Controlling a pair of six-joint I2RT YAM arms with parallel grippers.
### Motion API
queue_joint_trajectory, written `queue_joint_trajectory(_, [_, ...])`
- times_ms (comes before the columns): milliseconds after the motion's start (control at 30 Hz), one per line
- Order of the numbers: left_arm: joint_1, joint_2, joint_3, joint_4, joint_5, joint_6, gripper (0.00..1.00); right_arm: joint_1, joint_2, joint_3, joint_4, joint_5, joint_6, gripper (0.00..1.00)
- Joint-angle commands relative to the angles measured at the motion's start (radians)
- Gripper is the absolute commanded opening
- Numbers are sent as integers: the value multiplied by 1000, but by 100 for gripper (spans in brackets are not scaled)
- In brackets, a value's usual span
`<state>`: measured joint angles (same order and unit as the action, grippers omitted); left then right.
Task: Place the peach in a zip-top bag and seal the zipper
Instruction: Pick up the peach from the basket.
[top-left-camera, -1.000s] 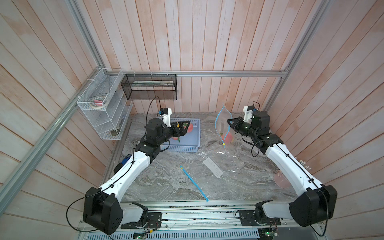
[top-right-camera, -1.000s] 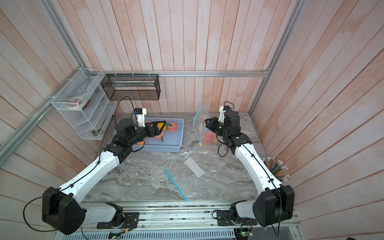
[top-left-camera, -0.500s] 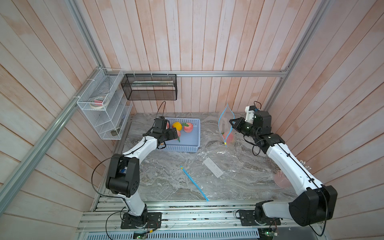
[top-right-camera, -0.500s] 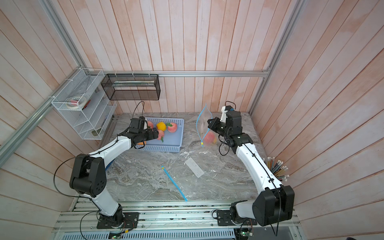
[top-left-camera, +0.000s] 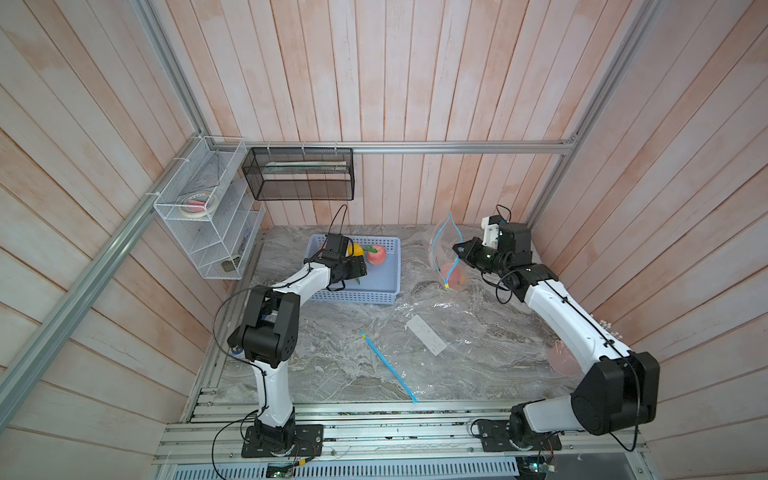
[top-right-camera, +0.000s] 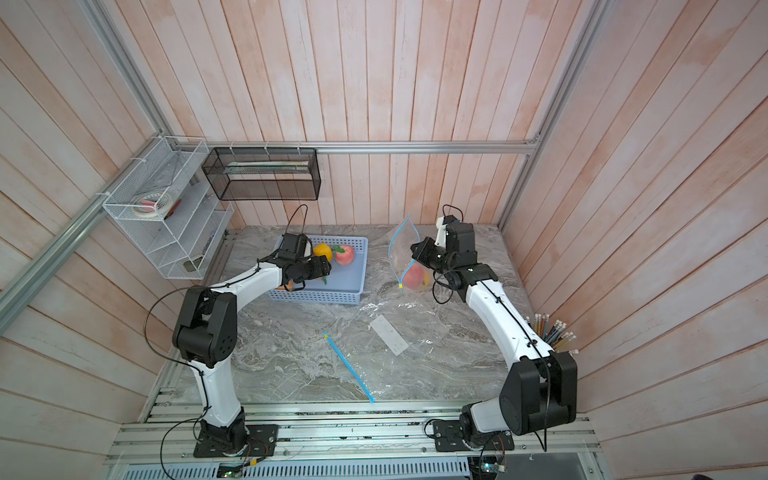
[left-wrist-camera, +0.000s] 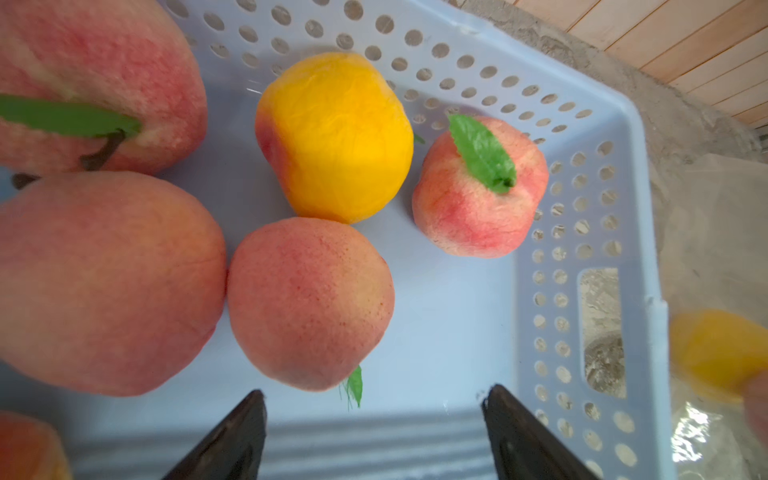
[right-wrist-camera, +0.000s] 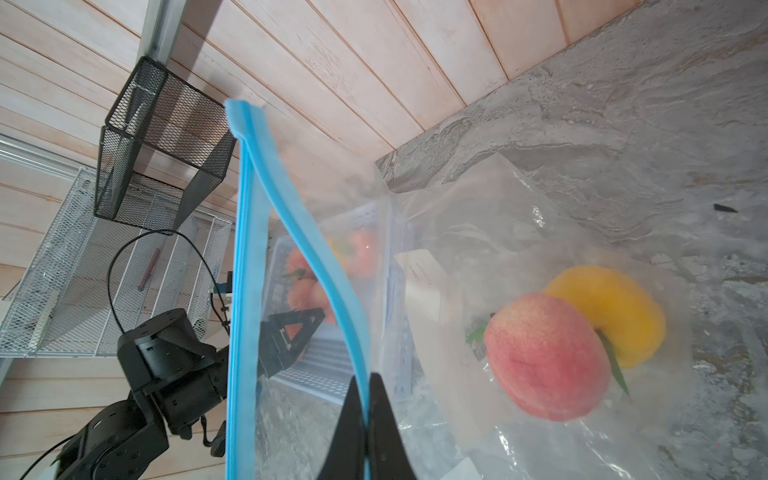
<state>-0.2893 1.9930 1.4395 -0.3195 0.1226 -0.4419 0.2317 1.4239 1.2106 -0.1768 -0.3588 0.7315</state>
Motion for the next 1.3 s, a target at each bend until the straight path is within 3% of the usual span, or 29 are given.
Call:
queue_joint_trajectory(0, [-1,43,60,-19,-18,-6,85,-7,6,5,35,-23,8,0])
queue_joint_trajectory(667, [-5,214,226,-121,-55,49,86,-3,13,-26,74,-54,35,0])
queue_joint_trajectory(833, [-8,208,221,-130,-55,65,73,-1,14,-31,85,-66,38,0])
queue_joint_trajectory(967, [-9,161,209,-113,-57,65,64,6,8,-31,79,-60,32,0])
queue_joint_trajectory(1267, [-28,-130,62,-31,-1,40,63,56,13,9,25,-5,-5,0])
